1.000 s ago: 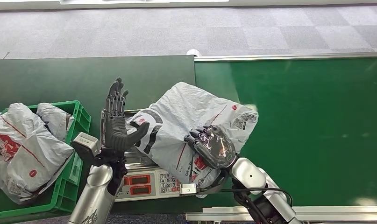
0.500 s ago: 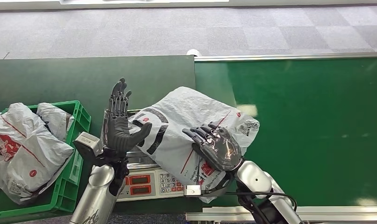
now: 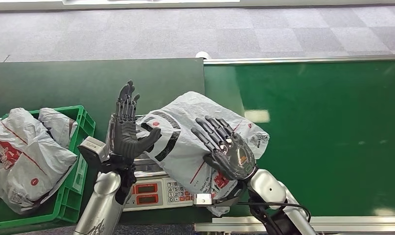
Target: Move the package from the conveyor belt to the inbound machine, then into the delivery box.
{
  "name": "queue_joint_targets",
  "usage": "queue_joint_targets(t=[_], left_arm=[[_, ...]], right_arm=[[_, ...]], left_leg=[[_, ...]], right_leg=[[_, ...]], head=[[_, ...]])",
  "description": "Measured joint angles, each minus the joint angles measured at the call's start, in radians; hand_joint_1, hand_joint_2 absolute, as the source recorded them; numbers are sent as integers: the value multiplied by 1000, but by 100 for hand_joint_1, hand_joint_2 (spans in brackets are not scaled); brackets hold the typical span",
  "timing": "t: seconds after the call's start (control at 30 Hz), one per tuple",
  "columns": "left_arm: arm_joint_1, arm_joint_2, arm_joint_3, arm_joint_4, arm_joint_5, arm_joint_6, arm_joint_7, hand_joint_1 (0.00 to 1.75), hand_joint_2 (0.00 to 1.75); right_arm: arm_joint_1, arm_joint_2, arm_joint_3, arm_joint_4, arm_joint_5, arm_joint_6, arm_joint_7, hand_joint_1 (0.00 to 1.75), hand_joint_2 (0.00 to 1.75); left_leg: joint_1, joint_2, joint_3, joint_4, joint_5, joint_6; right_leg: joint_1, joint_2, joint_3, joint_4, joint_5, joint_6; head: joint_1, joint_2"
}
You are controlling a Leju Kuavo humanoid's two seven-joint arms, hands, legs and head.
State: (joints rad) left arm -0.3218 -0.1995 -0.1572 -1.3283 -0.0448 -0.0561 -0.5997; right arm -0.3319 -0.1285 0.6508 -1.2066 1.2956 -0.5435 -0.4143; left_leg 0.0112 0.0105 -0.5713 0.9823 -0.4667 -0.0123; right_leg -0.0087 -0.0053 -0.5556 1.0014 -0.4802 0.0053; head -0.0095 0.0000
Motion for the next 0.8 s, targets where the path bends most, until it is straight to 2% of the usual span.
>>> queue_joint_targets(t=[0.8], left_arm=[[-7, 0, 0, 10, 0, 1, 0, 0, 175]], right_arm=[[2, 9, -10, 0, 0, 0, -2, 0, 175]], left_leg=[[0, 0, 0, 0, 0, 0]], right_leg=[[0, 0, 0, 0, 0, 0]], head=[[0, 0]])
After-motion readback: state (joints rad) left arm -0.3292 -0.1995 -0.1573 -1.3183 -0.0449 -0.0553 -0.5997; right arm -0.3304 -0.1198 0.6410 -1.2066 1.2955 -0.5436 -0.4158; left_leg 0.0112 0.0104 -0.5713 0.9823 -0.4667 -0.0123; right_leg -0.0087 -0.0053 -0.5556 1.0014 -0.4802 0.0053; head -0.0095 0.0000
